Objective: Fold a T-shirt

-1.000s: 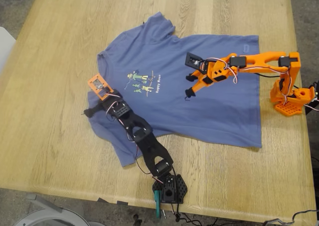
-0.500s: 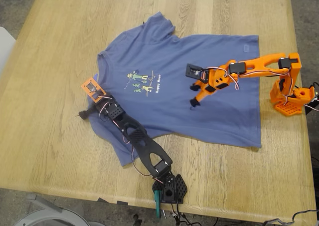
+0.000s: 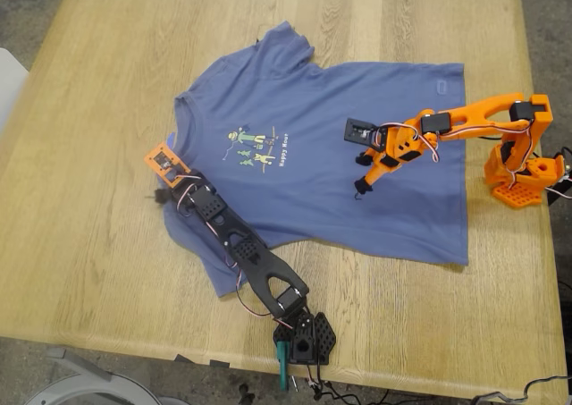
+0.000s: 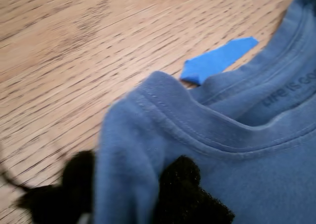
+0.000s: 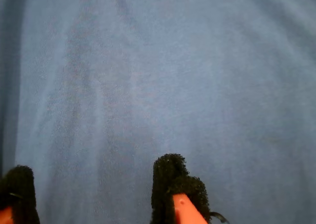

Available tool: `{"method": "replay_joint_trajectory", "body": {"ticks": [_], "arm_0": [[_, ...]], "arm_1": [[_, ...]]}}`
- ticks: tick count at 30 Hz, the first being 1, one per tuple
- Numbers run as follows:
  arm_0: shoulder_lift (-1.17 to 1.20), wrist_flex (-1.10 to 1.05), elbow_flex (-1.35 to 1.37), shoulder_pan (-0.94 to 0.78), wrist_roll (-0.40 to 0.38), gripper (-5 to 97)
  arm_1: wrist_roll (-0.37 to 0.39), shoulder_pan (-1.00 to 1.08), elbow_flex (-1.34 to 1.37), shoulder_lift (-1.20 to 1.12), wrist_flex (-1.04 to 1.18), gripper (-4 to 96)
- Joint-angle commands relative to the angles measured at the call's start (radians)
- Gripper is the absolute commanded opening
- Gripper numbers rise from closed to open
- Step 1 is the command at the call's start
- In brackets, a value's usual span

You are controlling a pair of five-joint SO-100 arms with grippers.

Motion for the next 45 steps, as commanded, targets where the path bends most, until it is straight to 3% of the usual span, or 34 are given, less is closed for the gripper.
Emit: {"method": "replay_joint_trajectory", "body": {"ticks": [1,4,12,18,22,31,45], "arm_0": [[0.055,0.069,-0.040,0.023,-0.020,5],[0.071,0.121,-0.041,0.025,-0.026,0],[0.087,0.190,-0.044,0.032,-0.014,0],[0.089,0.227,-0.046,0.052,0.003,0],[0.086,0.227,-0.046,0.066,0.017,0],[0.097,0.249,-0.046,0.075,0.015,0],[0.147,0.318,-0.048,0.100,0.015,0]], "arm_1": [[0.009,0.000,0.005,0.018,-0.043,34.1],[0.009,0.000,-0.002,-0.028,-0.078,33.6],[0.020,-0.011,-0.008,-0.123,-0.166,30.6],[0.021,-0.011,-0.017,-0.190,-0.232,22.3],[0.023,-0.014,-0.031,-0.229,-0.250,24.8],[0.034,-0.003,-0.020,-0.281,-0.334,41.4],[0.057,-0.005,-0.124,-0.460,-0.376,41.2]]}}
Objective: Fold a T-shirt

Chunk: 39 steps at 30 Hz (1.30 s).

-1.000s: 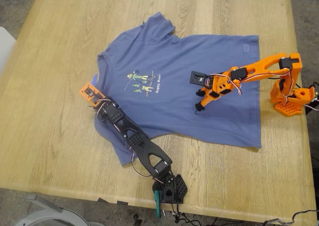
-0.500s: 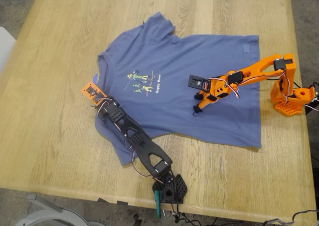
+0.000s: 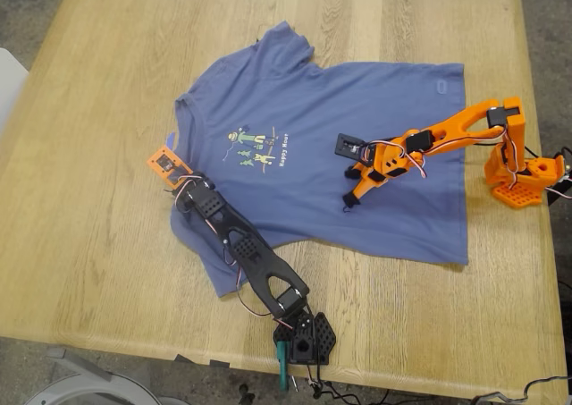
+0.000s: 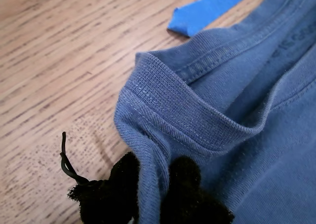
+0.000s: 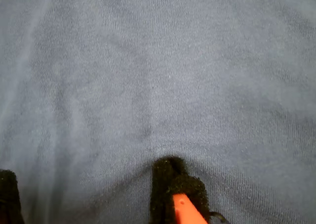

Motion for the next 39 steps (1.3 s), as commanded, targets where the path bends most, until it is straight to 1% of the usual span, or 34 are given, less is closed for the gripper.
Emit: {"method": "replay_joint_trajectory", "body": {"ticks": [1,10,16,18,20,22,24,30,39], "arm_0": [[0.091,0.052,-0.044,0.051,0.006,0],[0.147,0.120,-0.044,0.098,0.005,0],[0.190,0.161,-0.044,0.130,0.002,0],[0.210,0.183,-0.044,0.137,0.002,0],[0.230,0.202,-0.044,0.144,0.000,0],[0.253,0.230,-0.044,0.152,-0.002,0],[0.273,0.253,-0.044,0.160,-0.003,0],[0.331,0.272,-0.044,0.195,-0.011,0],[0.474,0.267,-0.044,0.296,-0.023,0]], "arm_1": [[0.002,-0.003,-0.074,-0.063,-0.021,41.2],[0.012,-0.011,-0.212,-0.193,0.015,39.1],[0.008,-0.011,-0.224,-0.219,0.051,32.3],[0.003,-0.011,-0.225,-0.227,0.074,27.2],[0.002,-0.012,-0.225,-0.235,0.080,14.7],[0.000,-0.015,-0.225,-0.242,0.080,11.1],[-0.002,-0.015,-0.232,-0.247,0.083,0.2],[-0.002,0.015,-0.250,-0.244,0.080,0.1],[-0.015,0.160,-0.313,-0.199,0.017,0.0]]}}
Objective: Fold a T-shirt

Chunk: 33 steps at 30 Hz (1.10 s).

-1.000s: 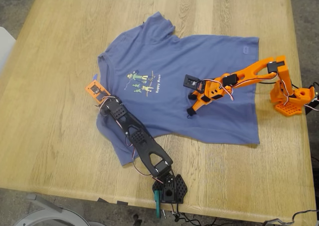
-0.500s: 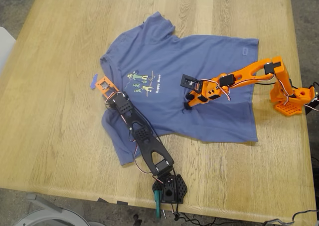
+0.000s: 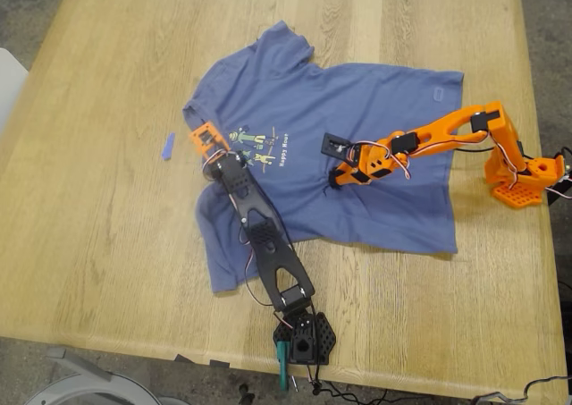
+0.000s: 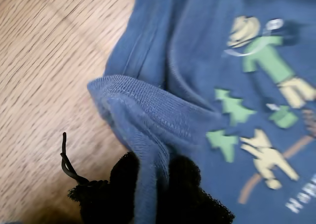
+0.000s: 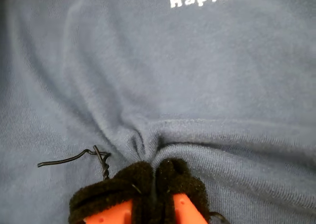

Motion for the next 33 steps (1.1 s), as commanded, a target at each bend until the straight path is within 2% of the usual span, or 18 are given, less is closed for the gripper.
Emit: {"method": "replay_joint_trajectory", "body": {"ticks": [1,16,33], "arm_0": [[0.258,-0.002,-0.046,0.060,-0.018,0],[0.400,0.021,-0.046,0.299,-0.020,0],[0.468,0.003,-0.043,0.816,-0.015,0]], "arm_1": [[-0.012,0.066,-0.028,0.035,-0.011,0.0],[-0.014,0.279,0.095,0.264,-0.054,0.0],[-0.011,0.390,0.046,0.301,-0.046,0.0]]}}
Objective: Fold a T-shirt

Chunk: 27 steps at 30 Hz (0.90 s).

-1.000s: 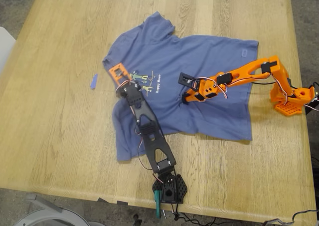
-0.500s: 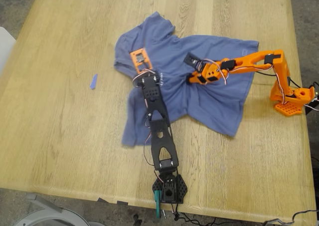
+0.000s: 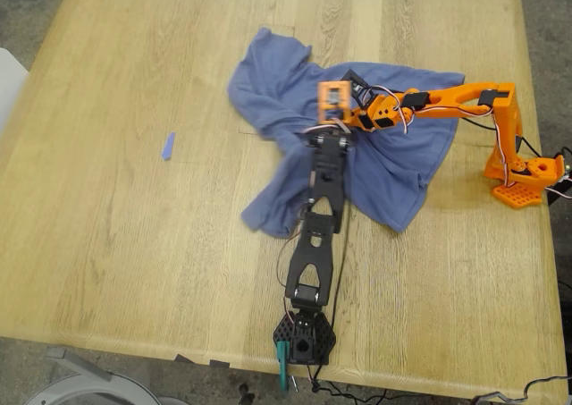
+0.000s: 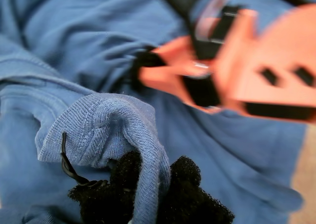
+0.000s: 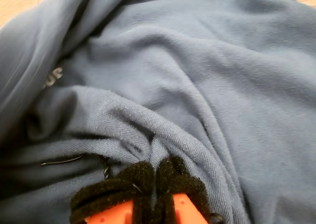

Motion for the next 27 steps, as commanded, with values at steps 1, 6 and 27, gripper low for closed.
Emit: {"method": "replay_joint_trajectory", "body": {"ticks": [1,6,27], "arm_0": [[0.236,-0.031,-0.043,0.107,-0.008,0],[0.209,-0.084,-0.043,0.204,-0.006,0],[-0.213,-0.374,-0.041,0.396,-0.006,0]], "arm_1": [[-0.002,0.037,-0.055,0.091,-0.006,0.0],[-0.002,0.077,-0.057,0.118,0.009,0.0],[0.000,0.160,0.141,0.279,-0.015,0.0]]}}
